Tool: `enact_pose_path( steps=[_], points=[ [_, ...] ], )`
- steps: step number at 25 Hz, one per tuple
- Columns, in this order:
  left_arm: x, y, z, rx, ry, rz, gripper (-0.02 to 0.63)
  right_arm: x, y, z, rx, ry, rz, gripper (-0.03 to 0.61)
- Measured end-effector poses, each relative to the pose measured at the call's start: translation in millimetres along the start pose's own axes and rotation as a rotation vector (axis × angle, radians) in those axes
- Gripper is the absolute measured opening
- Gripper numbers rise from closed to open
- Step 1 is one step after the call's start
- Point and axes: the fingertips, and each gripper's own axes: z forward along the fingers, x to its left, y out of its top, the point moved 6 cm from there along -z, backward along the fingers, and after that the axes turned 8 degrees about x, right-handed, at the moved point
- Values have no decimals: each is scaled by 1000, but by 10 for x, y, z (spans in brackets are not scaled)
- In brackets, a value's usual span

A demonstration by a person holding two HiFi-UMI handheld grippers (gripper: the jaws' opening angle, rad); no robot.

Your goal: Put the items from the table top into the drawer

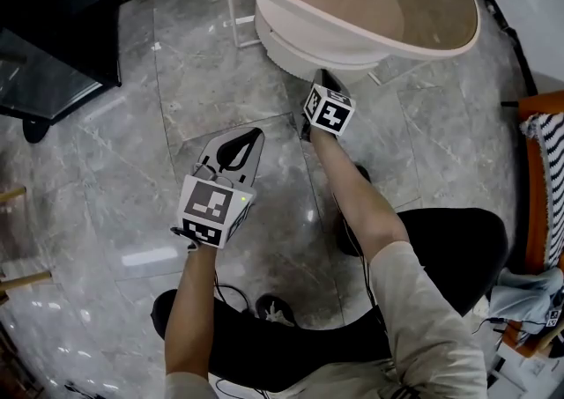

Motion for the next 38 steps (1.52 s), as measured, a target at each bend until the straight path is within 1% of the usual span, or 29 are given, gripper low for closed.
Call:
enact_pose_path(
  steps=[2, 4, 7, 9, 10, 11, 13, 15, 17, 19, 20, 22, 25, 26, 28, 31, 33, 36, 37, 38],
  points=[
    [18, -6, 75, 19, 5, -32, 20, -38, 35, 19, -11, 7, -8, 38],
    [57, 35, 101, 40, 28, -51, 19, -12, 15, 25, -14, 14, -18, 38],
    [99, 143, 118, 80, 108, -34, 19, -48, 23, -32, -5, 21, -35, 38],
    [121, 131, 190, 136, 165, -5, 19, -137, 89, -140, 12, 25, -55, 38],
    [112, 106, 210, 163, 178, 7, 20, -158, 106, -238, 29, 28, -58, 38],
    [84, 89, 198, 183, 176, 11, 19, -160, 107, -365, 53, 33, -56, 38],
    [-14, 113, 95, 214, 131, 17, 19, -122, 113, -683, 119, 45, -59, 38],
    [-98, 210, -65, 257, 61, 67, 20, -70, 178, -1049, 192, 59, -87, 38],
    [-107, 373, -292, 310, 23, 116, 19, 10, 325, -1424, 238, 78, -127, 38],
    [-128, 651, -532, 343, 8, 134, 20, 83, 531, -1790, 257, 87, -157, 38],
    [-186, 827, -631, 347, 1, 136, 19, 88, 647, -1973, 263, 83, -155, 38],
    [-401, 1198, -785, 335, -14, 132, 20, 37, 893, -2366, 278, 56, -118, 38],
    [-808, 1761, -1048, 322, -45, 119, 19, -9, 1337, -3056, 286, 31, -15, 38],
    [-958, 1940, -1183, 328, -60, 115, 19, 4, 1487, -3339, 291, 31, 5, 38],
    [-1266, 2269, -1529, 334, -77, 100, 20, 33, 1780, -3971, 301, 33, 5, 38],
    [-1625, 2742, -2093, 320, -62, 80, 20, 55, 2255, -4856, 270, 37, -3, 38],
    [-1778, 3021, -2439, 299, -32, 68, 19, 76, 2536, -5340, 242, 47, -3, 38],
    [-2084, 3374, -2983, 257, 37, 14, 20, 138, 2823, -6043, 241, 91, 1, 38],
    [-2223, 3490, -3151, 232, 44, 13, 20, 174, 2898, -6267, 237, 111, -9, 38],
    [-2371, 3608, -3300, 207, 39, 32, 20, 217, 2970, -6476, 227, 136, -25, 38]
  ],
)
